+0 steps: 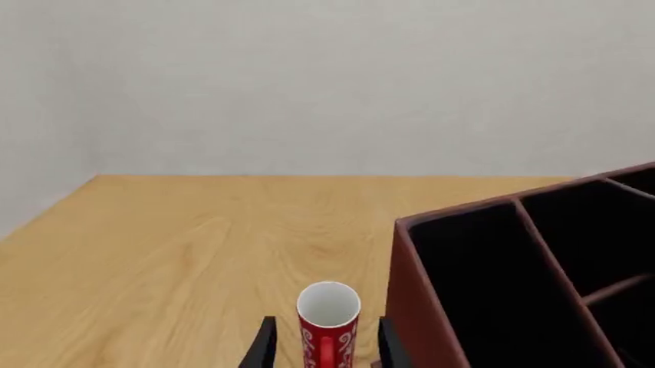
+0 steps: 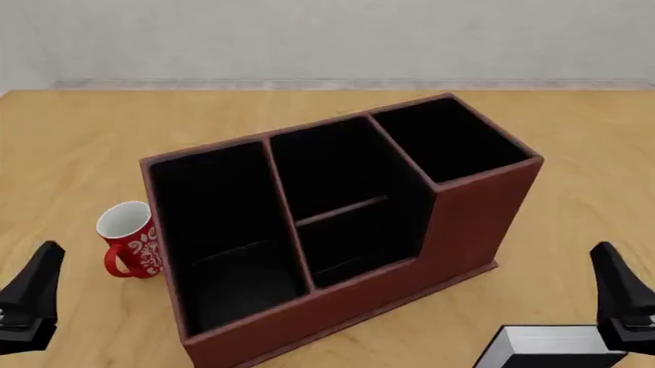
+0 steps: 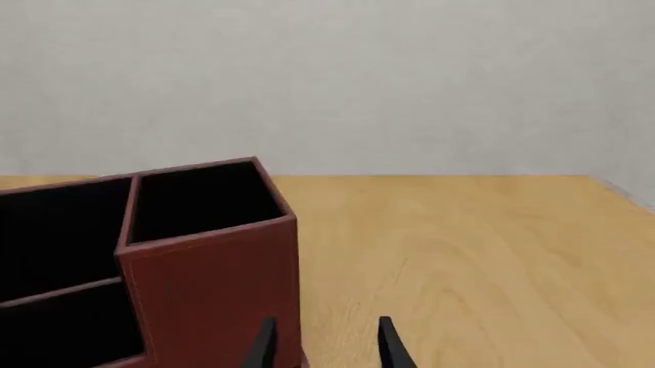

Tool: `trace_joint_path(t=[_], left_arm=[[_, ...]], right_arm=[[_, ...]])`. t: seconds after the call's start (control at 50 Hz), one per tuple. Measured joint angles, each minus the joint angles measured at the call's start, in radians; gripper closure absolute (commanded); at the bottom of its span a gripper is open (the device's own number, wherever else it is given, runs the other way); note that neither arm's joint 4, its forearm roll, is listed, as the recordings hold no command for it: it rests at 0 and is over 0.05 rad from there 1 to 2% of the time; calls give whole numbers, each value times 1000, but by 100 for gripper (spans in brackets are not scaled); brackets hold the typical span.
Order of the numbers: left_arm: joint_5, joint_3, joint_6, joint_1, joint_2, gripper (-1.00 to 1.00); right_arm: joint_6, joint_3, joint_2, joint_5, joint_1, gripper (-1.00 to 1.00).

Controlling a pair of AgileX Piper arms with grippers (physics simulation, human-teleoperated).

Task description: Pick up the book and place it in the right compartment of the caddy.

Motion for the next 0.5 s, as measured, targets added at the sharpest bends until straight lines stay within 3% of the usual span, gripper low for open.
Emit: trace_joint_path(t=[0.18, 0.5], left_arm=[[34, -45, -19, -62, 0, -100], [131, -171, -65, -273, -1, -100]], right_arm=[[1, 0, 3, -2, 0, -100], [1, 0, 1, 1, 0, -100]])
